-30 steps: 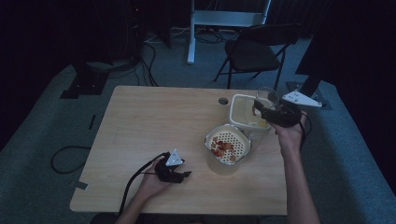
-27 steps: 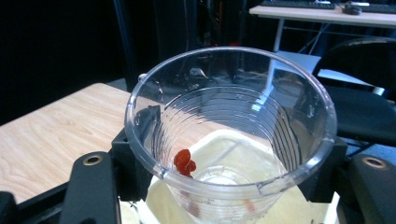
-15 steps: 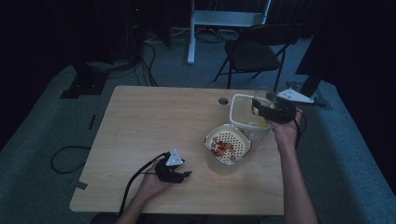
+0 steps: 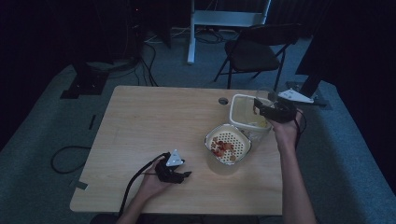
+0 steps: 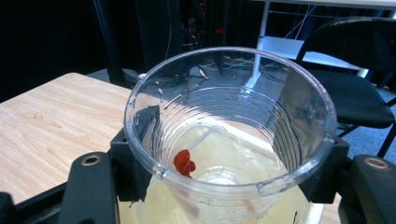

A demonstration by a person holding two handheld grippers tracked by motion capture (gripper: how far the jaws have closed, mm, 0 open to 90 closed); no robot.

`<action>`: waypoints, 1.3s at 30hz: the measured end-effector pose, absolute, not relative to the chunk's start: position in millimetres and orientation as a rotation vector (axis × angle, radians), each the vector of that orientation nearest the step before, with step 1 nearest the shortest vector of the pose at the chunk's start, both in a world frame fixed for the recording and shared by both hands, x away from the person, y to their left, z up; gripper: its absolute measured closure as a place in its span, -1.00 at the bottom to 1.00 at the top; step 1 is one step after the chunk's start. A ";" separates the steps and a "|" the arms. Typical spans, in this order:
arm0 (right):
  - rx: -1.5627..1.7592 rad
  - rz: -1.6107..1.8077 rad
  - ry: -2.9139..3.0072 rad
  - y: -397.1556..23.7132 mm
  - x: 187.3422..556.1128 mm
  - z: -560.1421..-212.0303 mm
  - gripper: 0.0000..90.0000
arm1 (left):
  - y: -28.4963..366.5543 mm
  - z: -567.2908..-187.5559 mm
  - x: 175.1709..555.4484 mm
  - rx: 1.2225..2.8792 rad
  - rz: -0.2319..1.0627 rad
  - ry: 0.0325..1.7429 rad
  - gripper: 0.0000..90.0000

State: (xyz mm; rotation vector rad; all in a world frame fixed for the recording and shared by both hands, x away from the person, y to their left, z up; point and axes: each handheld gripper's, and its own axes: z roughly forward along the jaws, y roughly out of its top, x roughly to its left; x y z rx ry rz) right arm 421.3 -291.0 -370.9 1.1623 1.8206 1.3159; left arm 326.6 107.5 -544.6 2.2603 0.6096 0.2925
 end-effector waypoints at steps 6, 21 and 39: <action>1.164 1.305 1.836 -292.0 426.7 -377.5 -0.30 | 107.4 -544.6 325.9 2.261 0.296 0.609 -0.04; 1.218 1.282 1.863 -290.6 439.3 -387.0 -0.48 | 107.3 -544.6 325.6 2.261 0.298 0.609 -0.04; 1.148 1.268 1.834 -284.7 417.8 -378.8 -0.72 | 107.3 -544.6 325.6 2.262 0.299 0.609 -0.04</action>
